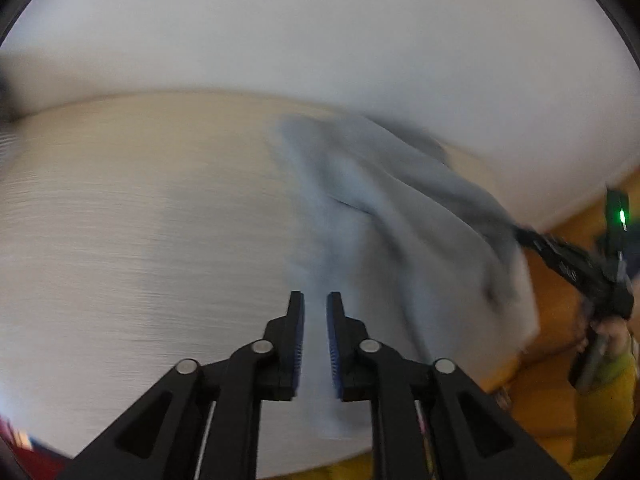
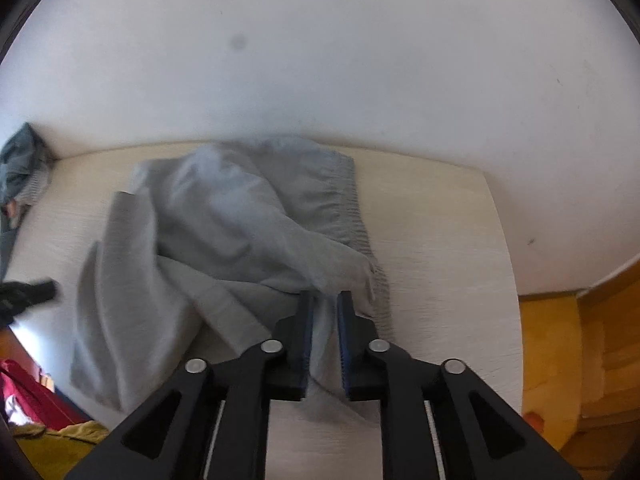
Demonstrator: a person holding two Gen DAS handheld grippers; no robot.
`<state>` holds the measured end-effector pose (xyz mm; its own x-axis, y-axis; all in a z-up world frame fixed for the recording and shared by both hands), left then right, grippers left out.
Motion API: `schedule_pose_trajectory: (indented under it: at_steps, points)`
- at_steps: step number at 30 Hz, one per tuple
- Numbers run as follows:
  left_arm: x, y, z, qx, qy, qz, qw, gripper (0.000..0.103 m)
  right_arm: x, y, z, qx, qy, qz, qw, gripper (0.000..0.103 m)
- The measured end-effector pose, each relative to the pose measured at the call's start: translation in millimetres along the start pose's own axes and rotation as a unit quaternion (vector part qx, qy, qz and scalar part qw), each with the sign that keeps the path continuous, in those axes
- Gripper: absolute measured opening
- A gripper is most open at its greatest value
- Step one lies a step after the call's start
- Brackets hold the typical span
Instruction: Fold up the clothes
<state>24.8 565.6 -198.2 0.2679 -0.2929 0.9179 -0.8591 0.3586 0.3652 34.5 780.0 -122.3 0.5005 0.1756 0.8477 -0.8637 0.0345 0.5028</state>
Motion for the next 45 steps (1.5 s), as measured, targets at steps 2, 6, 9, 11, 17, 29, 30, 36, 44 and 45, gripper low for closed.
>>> schedule_pose_trajectory:
  at_steps: [2,6,9,11,17,29,30,36,44,45]
  points:
    - [-11,-4,-27,-0.037,-0.012,0.017,0.9991,0.018,7,-1,3,0.006,0.022,-0.003,1.0,0.021]
    - [-21,-15,-51,-0.077,-0.014,0.038,0.9962,0.018,8,-10,12,0.028,0.064,0.017,0.997,0.023]
    - [-9,-18,-68,-0.089,-0.047,0.032,0.9944,0.018,2,-27,19,0.048,0.07,0.036,0.996,0.023]
    - [0,-13,-84,-0.099,-0.074,0.023,0.992,0.027,-15,-30,22,0.049,0.081,0.049,0.994,0.023]
    - [-18,-5,-108,-0.127,-0.025,0.026,0.9912,0.074,-51,-31,28,0.053,0.092,0.078,0.991,0.023]
    - [-44,-5,-114,-0.123,0.014,0.051,0.991,0.077,-88,-32,44,0.079,0.083,0.094,0.989,0.033]
    - [-44,-5,-114,-0.124,0.012,0.051,0.9909,0.078,-89,-32,43,0.074,0.086,0.092,0.989,0.025]
    - [-45,-11,-117,-0.152,0.02,0.037,0.9875,0.068,-86,-24,38,0.051,0.093,0.071,0.992,0.009]
    - [7,25,-58,-0.071,0.042,-0.04,0.9958,0.005,-15,17,22,0.013,0.077,-0.047,0.996,0.005]
    - [22,33,-42,-0.055,0.051,-0.06,0.9954,0.005,-1,20,18,0.011,0.069,-0.063,0.996,0.005]
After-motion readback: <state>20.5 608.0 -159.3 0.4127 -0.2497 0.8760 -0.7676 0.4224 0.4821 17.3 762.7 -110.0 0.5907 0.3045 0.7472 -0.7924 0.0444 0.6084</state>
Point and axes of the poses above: each gripper's, at about its wrist camera, not at the fingertips, and x roughly against the way its jaws point, z to its left, y to its top, the point moved 10 cm from there along -x, roughly the way its jaws point, and after that the axes turned 14 degrees about y, right-handed, at the moved point
